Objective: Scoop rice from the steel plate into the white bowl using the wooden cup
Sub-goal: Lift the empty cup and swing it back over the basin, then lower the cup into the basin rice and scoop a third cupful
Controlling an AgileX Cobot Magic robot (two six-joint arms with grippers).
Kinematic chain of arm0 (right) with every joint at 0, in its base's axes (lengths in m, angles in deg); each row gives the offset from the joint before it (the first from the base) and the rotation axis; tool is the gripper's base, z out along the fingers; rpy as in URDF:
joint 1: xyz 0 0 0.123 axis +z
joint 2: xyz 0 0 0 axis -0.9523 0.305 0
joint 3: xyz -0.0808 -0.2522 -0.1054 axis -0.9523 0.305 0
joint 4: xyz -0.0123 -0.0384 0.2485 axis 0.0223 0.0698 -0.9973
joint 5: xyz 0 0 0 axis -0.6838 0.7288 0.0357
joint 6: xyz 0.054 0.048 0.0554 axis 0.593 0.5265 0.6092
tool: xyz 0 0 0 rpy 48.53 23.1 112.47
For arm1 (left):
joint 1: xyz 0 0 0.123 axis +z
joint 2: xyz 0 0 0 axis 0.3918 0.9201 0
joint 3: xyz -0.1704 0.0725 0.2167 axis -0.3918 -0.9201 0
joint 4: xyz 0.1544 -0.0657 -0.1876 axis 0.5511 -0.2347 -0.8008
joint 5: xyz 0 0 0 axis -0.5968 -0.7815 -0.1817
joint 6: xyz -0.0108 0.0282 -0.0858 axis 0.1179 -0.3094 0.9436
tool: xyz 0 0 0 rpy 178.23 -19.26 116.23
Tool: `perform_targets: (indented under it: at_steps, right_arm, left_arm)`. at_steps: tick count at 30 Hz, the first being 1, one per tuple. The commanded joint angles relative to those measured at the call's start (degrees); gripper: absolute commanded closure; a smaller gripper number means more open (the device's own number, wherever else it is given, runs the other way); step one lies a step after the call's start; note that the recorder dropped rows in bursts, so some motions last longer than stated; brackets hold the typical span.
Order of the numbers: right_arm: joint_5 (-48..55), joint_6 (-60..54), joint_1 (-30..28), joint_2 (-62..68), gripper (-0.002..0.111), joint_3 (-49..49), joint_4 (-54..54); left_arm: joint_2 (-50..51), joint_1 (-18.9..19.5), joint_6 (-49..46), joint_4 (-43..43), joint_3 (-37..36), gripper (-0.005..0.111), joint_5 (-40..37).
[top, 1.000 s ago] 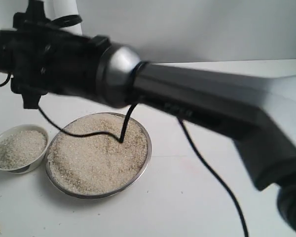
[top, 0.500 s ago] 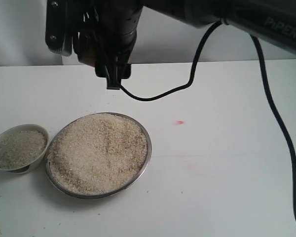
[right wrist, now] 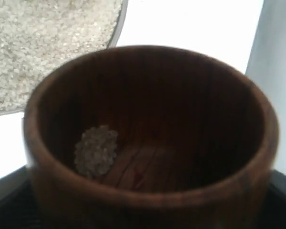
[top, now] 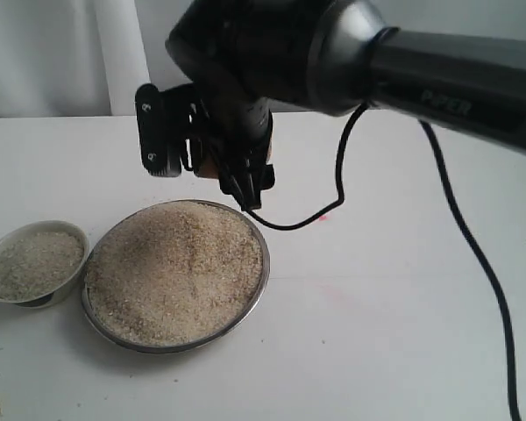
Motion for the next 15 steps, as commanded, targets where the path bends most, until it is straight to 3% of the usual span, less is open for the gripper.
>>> perform_targets:
  at_steps: [1,15]
  right_arm:
    - [-4.1,0.6,-0.3,2.9,0.108,0.8,4.0]
    - [-13.1,-0.2,0.9,14.4,0.108,0.8,27.4]
  left_arm:
    - [0.0,-0.1,0.2,0.0,-0.1,0.107,0.4]
    - [0.0,-0.1,0.2,0.0,-0.1,0.107,0.4]
